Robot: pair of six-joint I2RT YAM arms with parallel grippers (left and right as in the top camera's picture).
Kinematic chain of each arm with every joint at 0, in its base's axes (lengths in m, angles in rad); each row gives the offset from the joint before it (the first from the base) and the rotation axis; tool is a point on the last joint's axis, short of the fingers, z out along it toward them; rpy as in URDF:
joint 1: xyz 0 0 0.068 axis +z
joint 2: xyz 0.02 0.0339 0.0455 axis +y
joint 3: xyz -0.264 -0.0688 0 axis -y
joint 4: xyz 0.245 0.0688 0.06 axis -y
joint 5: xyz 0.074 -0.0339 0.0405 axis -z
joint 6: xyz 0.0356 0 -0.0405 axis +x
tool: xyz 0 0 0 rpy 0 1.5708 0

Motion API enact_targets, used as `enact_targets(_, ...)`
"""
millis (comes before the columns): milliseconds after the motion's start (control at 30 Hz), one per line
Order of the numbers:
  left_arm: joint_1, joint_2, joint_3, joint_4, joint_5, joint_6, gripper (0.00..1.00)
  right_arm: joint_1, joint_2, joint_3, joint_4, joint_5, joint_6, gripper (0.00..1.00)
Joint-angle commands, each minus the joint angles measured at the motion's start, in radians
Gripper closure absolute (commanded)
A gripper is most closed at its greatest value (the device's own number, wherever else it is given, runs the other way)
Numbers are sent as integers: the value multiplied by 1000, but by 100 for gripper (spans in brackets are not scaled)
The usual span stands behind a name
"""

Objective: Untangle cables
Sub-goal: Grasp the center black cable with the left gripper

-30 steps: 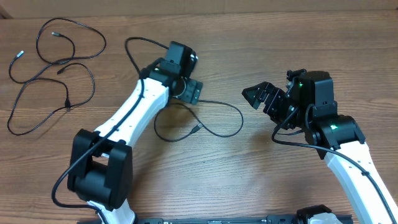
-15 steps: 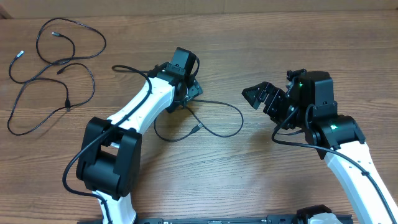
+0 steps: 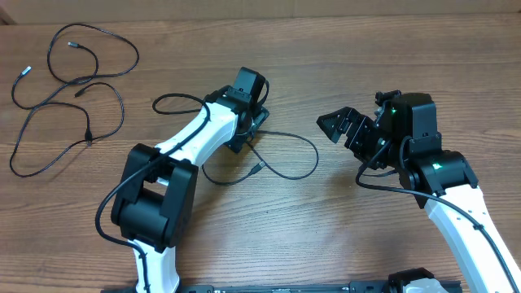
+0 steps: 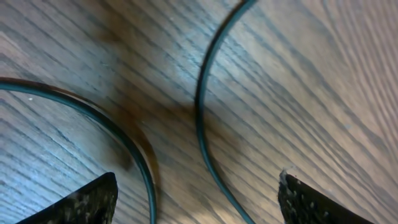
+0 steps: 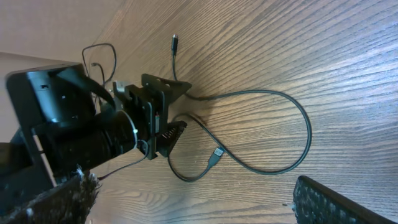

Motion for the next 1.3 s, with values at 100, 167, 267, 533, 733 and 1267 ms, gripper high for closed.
enact_targets(100, -8, 38, -3, -39, -97, -32, 18, -2, -11, 3, 3, 6, -5, 0)
enact_targets(167, -8, 43, -3, -42, -103, -18, 20, -2, -11, 3, 3, 6, -5, 0)
enact_targets(267, -8, 66, -3, -42, -134, 50, 23, -2, -11, 3, 3, 6, -5, 0)
enact_targets(533, -8, 185, -3, -43, -98, 114, 22, -2, -11, 3, 2, 6, -5, 0)
enact_targets(733, -6, 238, -3, -109, -104, 146, 23, -2, -11, 3, 3, 6, -5, 0)
enact_targets(1267, -6, 245, -7, -177, -148, 353, 59, -2, -11, 3, 3, 6, -5, 0)
